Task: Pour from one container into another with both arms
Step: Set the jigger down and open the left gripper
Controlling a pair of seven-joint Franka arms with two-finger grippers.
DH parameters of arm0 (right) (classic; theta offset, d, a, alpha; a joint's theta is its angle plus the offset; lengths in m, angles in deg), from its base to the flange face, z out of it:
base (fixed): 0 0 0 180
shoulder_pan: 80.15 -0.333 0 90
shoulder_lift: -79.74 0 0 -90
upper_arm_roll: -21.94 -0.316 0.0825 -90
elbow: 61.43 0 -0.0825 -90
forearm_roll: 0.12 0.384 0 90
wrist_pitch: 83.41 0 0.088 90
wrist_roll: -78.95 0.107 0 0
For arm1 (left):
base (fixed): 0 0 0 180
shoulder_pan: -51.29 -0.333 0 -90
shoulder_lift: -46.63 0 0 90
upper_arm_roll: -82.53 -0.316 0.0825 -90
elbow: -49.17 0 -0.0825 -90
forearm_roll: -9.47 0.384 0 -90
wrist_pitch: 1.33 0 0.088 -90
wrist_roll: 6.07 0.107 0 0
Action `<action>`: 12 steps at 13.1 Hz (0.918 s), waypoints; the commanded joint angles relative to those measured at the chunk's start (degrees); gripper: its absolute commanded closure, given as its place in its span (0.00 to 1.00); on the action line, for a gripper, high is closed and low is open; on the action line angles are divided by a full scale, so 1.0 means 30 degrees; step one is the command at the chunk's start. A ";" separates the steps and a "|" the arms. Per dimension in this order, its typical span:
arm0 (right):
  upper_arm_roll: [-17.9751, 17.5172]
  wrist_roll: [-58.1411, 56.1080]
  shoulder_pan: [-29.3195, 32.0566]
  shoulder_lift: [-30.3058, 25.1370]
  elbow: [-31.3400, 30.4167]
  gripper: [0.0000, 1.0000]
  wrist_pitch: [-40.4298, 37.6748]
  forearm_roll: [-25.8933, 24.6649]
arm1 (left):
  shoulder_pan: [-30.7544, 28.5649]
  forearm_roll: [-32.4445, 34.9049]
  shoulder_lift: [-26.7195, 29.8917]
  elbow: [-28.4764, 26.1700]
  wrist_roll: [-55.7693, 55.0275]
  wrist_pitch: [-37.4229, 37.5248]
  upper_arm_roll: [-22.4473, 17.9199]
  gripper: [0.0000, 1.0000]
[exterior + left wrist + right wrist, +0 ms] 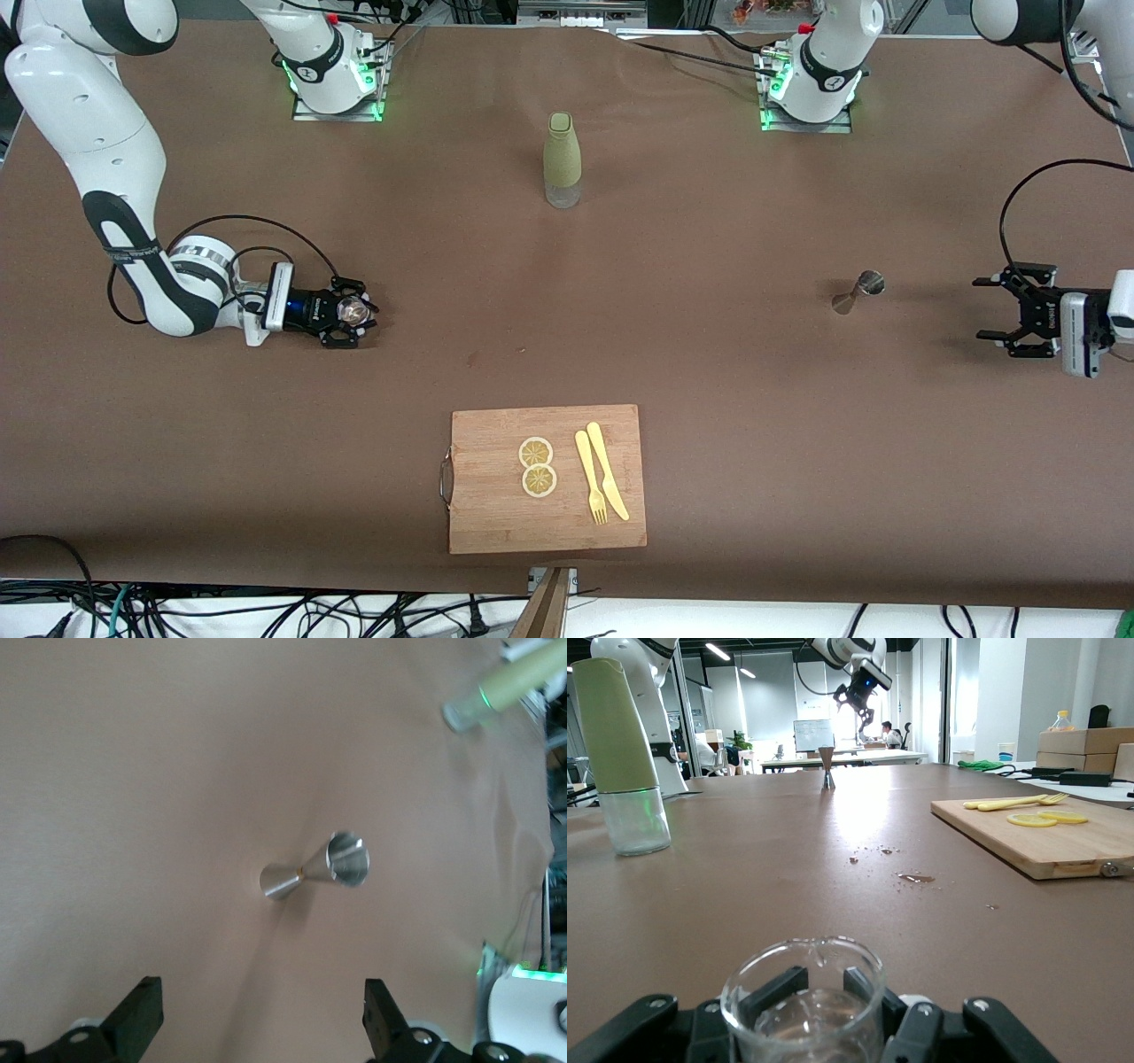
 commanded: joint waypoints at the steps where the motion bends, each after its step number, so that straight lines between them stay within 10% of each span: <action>1: -0.0068 -0.0158 0.0233 0.0109 -0.0120 0.62 -0.0410 -0.0239 | 0.1094 0.0788 0.1718 -0.0524 -0.4165 -0.0022 0.0175 0.00; 5: 0.0311 -0.0010 0.0233 0.0109 0.0055 0.30 -0.0410 -0.0239 | 0.1974 0.2365 0.3357 -0.0407 -1.0750 -0.0081 0.2076 0.00; 12: 0.1686 -0.0069 0.0233 -0.0066 0.0641 0.26 -0.1053 -0.2021 | 0.4460 0.7164 0.6288 -0.0378 -2.1517 -0.0226 0.5244 0.00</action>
